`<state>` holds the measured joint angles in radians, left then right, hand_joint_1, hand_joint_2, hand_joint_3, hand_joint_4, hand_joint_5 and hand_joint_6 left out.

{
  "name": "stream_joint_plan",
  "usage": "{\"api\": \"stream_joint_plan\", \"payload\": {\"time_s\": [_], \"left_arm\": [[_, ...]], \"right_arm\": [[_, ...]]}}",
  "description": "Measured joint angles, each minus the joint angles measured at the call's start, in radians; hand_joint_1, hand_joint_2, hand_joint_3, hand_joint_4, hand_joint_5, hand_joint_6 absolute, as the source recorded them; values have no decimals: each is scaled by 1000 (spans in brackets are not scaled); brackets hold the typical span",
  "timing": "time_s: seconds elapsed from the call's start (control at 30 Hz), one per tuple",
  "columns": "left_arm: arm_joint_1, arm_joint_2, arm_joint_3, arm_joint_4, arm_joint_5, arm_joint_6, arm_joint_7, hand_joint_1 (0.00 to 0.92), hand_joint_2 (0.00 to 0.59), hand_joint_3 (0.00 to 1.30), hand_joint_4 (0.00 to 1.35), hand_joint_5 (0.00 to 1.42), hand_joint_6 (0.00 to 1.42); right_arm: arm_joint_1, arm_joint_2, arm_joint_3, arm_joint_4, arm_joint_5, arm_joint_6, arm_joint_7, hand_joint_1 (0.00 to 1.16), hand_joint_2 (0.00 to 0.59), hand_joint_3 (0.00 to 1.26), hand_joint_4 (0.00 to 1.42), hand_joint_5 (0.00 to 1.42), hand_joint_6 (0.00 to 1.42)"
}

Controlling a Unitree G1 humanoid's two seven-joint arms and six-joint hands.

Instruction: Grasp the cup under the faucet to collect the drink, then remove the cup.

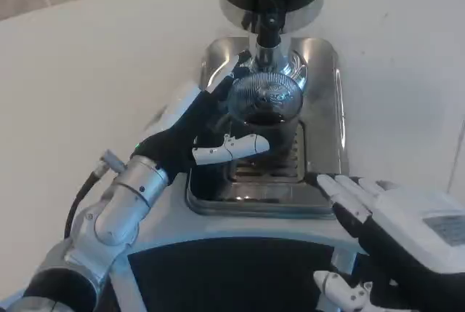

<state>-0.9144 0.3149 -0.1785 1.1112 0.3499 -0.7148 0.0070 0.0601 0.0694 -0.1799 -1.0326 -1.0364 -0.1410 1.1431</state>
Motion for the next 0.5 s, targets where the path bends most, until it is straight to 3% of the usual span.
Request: {"api": "stream_joint_plan", "payload": {"time_s": [0.23, 0.5], "left_arm": [[-12, -6, -6, 17, 3, -2, 1, 351, 59, 69, 132, 318, 323], [-23, -10, -40, 26, 23, 2, 60, 357, 68, 173, 237, 446, 472]], "right_arm": [[35, 0, 43, 0, -34, 1, 0, 155, 493, 1, 0, 0, 0], [50, 0, 49, 0, -41, 5, 0, 114, 491, 8, 0, 0, 0]]}}
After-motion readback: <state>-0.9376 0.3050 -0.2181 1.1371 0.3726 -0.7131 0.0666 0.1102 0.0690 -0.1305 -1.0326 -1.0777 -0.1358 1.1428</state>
